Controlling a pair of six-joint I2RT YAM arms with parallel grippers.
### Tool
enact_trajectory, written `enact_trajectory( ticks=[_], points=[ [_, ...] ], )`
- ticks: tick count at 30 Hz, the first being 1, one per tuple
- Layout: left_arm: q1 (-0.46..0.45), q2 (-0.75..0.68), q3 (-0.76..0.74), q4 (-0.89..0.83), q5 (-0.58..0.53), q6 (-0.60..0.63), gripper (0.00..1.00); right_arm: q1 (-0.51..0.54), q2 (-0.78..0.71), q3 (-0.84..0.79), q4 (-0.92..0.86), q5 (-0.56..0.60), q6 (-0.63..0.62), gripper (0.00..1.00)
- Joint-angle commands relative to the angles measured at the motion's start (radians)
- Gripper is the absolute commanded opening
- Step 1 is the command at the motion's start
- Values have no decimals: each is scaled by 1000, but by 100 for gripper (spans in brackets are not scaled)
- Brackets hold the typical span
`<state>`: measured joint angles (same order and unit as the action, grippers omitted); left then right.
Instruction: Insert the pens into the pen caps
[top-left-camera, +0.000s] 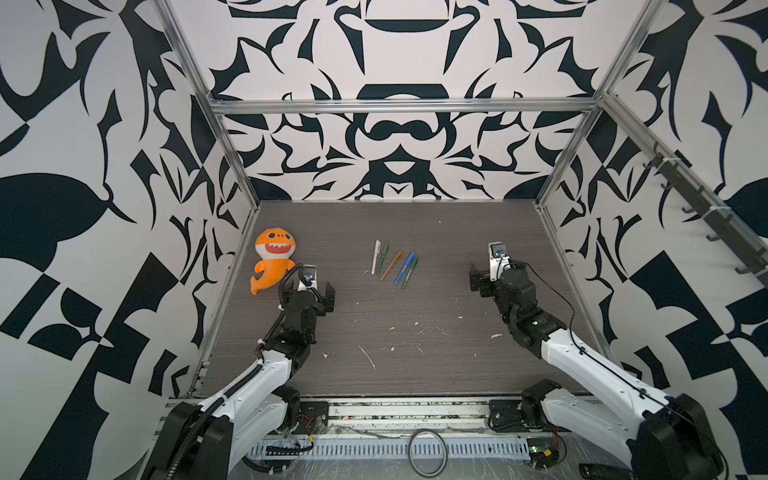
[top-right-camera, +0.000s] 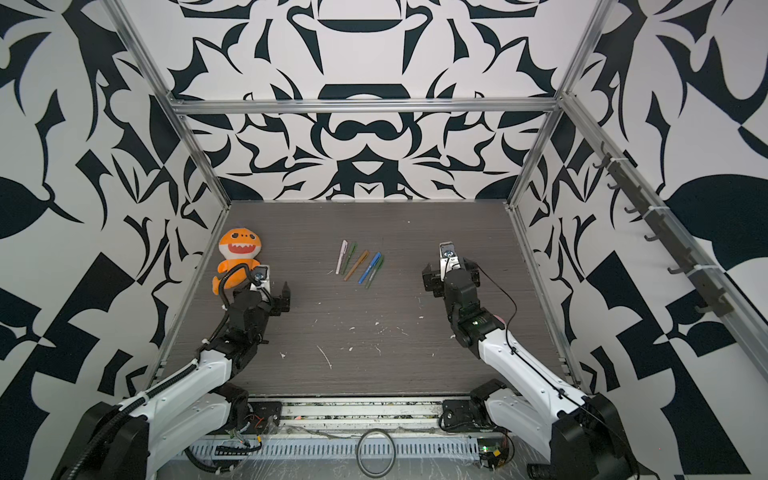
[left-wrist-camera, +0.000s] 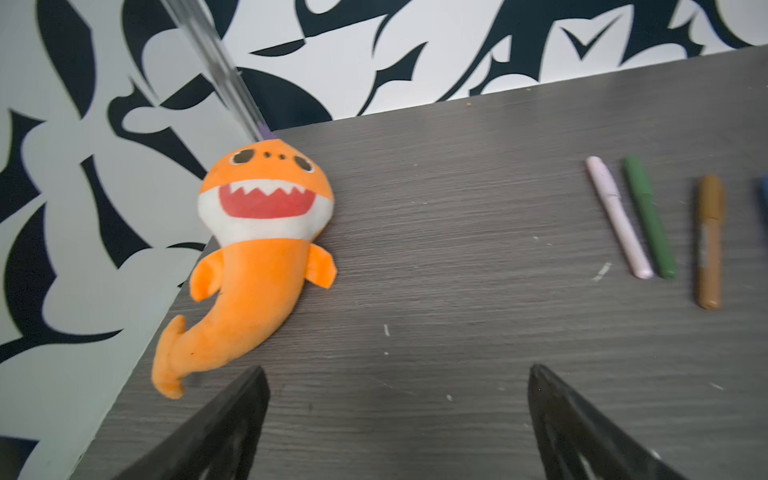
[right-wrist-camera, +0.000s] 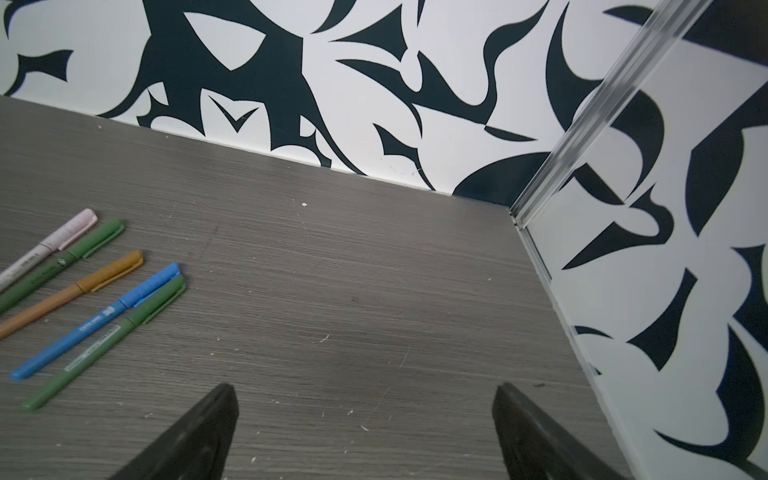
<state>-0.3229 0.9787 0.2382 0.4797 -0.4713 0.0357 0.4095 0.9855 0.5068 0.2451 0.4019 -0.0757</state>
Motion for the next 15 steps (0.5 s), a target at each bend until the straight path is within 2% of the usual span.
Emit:
enact_trajectory(
  ticks=[1,4,8,9,12,13,15],
  points=[
    [117,122,-24,330,154,-33,99,-47,-2,-42,157,-52,-182,99],
    [159,350,4,483,167,-4,99,-101,27,-89,224,-124,-243,99],
    [179,620,16,735,178,-4,99,-164,125,-150,329,-147,-254,99],
    [178,653,16,789,168,22,99,-188,156,-157,350,-161,-242,99],
    [195,557,59,535,184,-46,99,-259,232,-187,437,-218,-146,100],
    [219,564,67,532,225,-53,99,-278,253,-198,465,-260,-130,100],
    [242,600,69,592,232,-58,99,-295,288,-194,466,-259,-107,100]
  ],
)
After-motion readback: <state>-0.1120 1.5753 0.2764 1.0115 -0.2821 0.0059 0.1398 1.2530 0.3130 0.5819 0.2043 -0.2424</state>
